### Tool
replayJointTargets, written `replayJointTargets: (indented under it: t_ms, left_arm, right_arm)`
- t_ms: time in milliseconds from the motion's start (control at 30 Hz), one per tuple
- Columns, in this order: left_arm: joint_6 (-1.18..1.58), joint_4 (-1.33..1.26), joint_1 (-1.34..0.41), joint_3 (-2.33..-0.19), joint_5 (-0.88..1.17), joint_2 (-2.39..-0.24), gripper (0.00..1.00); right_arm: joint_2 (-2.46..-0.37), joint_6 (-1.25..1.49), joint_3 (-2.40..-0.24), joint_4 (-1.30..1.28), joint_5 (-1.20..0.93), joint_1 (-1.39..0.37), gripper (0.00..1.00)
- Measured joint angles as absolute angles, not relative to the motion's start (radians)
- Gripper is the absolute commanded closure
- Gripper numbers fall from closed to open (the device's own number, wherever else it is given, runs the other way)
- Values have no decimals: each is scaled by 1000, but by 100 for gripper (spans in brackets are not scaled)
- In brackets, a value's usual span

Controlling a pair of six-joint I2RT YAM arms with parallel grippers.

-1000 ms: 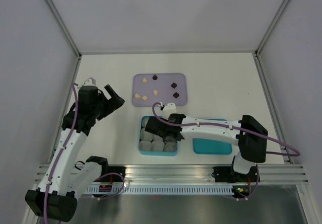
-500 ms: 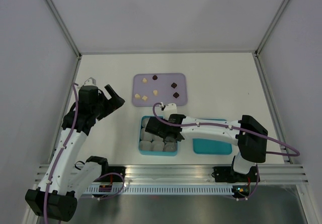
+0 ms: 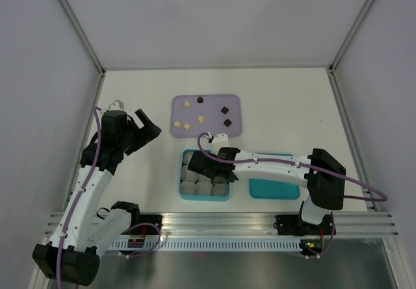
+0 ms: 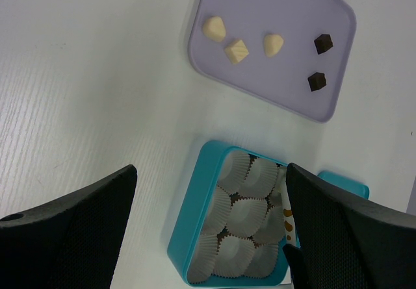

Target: Pack the chocolate

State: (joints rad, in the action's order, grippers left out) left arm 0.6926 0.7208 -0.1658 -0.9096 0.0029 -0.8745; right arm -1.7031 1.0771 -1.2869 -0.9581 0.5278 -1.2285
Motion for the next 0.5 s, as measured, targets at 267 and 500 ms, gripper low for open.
replayJointTargets:
  t_ms: [267,500]
  left_arm:
    - [693,708,-166,-910,3,-875,0]
    - [693,701,-166,-910,3,-875,0]
  right_arm:
    - [-1705,1077,-1283,-958,524,-1229,94]
    - [-1734,1076,-1283,-956,517,-1229,94]
